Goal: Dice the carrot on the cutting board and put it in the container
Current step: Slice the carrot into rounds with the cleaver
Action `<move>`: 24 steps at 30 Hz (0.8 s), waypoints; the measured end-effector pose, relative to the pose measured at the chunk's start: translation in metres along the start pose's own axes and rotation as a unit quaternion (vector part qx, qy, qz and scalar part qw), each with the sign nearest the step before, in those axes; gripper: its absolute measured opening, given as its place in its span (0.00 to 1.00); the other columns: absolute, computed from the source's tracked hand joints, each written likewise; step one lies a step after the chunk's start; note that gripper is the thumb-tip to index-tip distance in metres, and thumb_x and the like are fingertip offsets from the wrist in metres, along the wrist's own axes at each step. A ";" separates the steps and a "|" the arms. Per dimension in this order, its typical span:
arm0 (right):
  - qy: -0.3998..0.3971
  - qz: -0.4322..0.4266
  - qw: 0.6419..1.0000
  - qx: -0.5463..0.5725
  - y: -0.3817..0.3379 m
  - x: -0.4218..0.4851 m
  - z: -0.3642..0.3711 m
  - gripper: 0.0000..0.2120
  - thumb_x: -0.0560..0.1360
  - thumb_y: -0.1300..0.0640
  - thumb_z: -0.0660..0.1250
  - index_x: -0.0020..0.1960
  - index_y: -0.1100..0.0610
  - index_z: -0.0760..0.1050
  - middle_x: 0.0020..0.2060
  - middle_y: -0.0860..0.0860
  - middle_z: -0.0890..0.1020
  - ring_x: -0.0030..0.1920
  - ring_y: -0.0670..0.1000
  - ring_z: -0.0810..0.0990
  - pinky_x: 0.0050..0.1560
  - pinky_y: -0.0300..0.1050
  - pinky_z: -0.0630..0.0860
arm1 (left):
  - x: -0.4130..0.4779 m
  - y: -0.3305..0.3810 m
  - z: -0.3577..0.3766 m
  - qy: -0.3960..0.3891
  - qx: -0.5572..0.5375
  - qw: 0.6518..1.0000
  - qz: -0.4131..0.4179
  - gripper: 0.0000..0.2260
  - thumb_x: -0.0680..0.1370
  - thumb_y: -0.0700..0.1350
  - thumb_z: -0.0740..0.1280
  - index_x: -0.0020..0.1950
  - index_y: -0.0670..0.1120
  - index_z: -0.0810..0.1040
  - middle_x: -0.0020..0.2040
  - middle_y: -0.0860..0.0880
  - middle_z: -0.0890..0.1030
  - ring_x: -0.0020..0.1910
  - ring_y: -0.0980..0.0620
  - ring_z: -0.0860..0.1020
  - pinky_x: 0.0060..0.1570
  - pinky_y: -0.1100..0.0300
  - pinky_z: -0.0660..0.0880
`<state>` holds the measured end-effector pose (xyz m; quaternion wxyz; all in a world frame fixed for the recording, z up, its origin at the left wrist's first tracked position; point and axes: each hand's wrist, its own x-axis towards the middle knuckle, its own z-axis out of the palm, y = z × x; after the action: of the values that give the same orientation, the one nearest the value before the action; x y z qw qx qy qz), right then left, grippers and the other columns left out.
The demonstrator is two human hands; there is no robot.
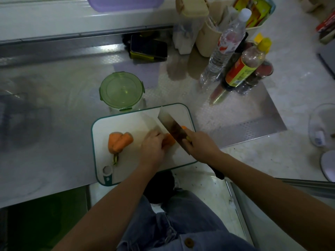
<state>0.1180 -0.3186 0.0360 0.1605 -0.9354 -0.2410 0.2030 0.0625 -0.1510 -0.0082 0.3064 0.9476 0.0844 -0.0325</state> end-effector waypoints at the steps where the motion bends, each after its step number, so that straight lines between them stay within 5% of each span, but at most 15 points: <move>1: -0.005 -0.002 1.000 -0.005 -0.001 0.000 -0.001 0.20 0.79 0.53 0.57 0.71 0.54 0.63 0.40 0.58 0.80 0.39 0.59 0.78 0.38 0.48 0.74 | 0.001 0.000 0.000 -0.003 -0.001 1.000 0.000 0.10 0.73 0.43 0.71 0.54 0.45 0.81 0.52 0.47 0.78 0.52 0.46 0.75 0.52 0.53 0.72; 7: -0.039 -0.024 0.998 -0.034 -0.001 0.004 -0.008 0.17 0.80 0.53 0.57 0.67 0.56 0.64 0.35 0.54 0.75 0.33 0.55 0.73 0.35 0.45 0.68 | 0.002 0.001 -0.002 -0.001 -0.014 1.000 -0.005 0.08 0.73 0.42 0.71 0.51 0.45 0.83 0.53 0.48 0.79 0.53 0.47 0.75 0.53 0.57 0.72; 12: -0.077 -0.014 0.996 -0.047 -0.002 -0.002 -0.013 0.17 0.79 0.56 0.57 0.66 0.60 0.66 0.36 0.56 0.75 0.36 0.56 0.75 0.40 0.49 0.74 | 0.003 0.000 -0.002 -0.013 0.004 1.000 -0.012 0.06 0.74 0.41 0.69 0.49 0.45 0.83 0.51 0.47 0.79 0.51 0.47 0.75 0.51 0.56 0.72; 20: -0.008 0.037 0.999 0.026 -0.010 0.007 0.024 0.25 0.80 0.53 0.58 0.75 0.56 0.58 0.54 0.60 0.79 0.48 0.61 0.80 0.47 0.50 0.75 | 0.005 0.001 -0.008 -0.037 0.005 0.999 0.008 0.11 0.70 0.40 0.71 0.51 0.47 0.83 0.47 0.46 0.80 0.48 0.44 0.76 0.47 0.54 0.70; 24: 0.020 0.018 1.000 0.015 -0.008 0.013 0.020 0.20 0.80 0.54 0.58 0.70 0.59 0.64 0.48 0.61 0.80 0.46 0.62 0.79 0.40 0.44 0.67 | 0.005 0.001 -0.008 -0.048 0.009 0.999 0.010 0.12 0.70 0.39 0.71 0.53 0.46 0.83 0.48 0.45 0.80 0.50 0.43 0.76 0.49 0.54 0.71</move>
<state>0.1158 -0.3012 0.0182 0.1750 -0.9410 -0.2177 0.1911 0.0674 -0.1467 -0.0012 0.3020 0.9484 0.0603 -0.0756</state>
